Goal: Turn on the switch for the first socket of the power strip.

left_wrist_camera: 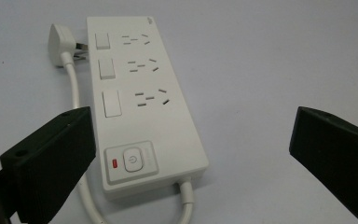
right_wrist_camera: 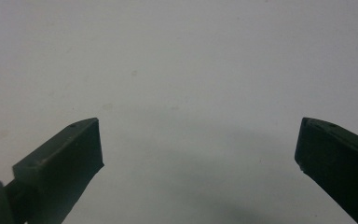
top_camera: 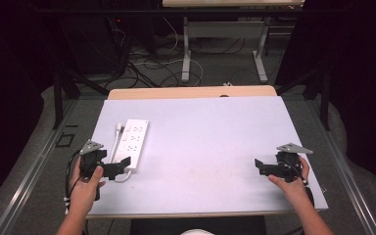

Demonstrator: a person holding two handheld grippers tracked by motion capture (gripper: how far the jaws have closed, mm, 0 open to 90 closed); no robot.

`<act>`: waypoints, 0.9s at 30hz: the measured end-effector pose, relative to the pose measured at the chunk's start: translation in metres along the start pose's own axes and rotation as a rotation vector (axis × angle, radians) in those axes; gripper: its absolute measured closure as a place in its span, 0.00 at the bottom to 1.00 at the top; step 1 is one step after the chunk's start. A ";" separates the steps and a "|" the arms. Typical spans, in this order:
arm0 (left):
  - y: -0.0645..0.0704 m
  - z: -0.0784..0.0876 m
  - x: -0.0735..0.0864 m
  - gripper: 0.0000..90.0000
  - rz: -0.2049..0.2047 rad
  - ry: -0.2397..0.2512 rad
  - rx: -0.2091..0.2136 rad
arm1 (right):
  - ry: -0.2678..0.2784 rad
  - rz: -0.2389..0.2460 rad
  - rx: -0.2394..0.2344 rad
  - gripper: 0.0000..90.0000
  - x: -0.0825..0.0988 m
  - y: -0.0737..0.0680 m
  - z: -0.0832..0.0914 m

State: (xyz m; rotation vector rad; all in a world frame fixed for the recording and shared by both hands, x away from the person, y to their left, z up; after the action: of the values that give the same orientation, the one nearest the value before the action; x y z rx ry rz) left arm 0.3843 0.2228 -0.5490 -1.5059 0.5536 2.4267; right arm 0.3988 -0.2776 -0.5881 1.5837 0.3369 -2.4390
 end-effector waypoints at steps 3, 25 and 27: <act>-0.003 0.001 0.005 0.00 0.023 0.006 -0.003 | 0.000 -0.005 0.001 0.00 0.000 0.000 0.000; -0.028 0.003 0.034 0.00 0.070 -0.004 -0.042 | 0.001 0.003 0.003 0.00 0.001 0.000 -0.002; -0.030 0.002 0.036 0.00 0.074 -0.005 -0.043 | -0.002 0.000 0.004 0.00 0.002 0.000 -0.002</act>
State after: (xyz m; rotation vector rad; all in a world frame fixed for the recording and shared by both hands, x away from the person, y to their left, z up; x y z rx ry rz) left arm 0.3785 0.2501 -0.5861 -1.5217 0.5696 2.5128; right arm 0.3999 -0.2770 -0.5903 1.5824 0.3314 -2.4427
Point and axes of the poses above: each handheld gripper's, and its own axes: z roughly backward along the jaws, x roughly out of its underside, y roughly to its right, the point moved 9 cm from there along -z, roughly forward along the jaws, and after that the axes turned 13 degrees about y, right-handed, at the moved point
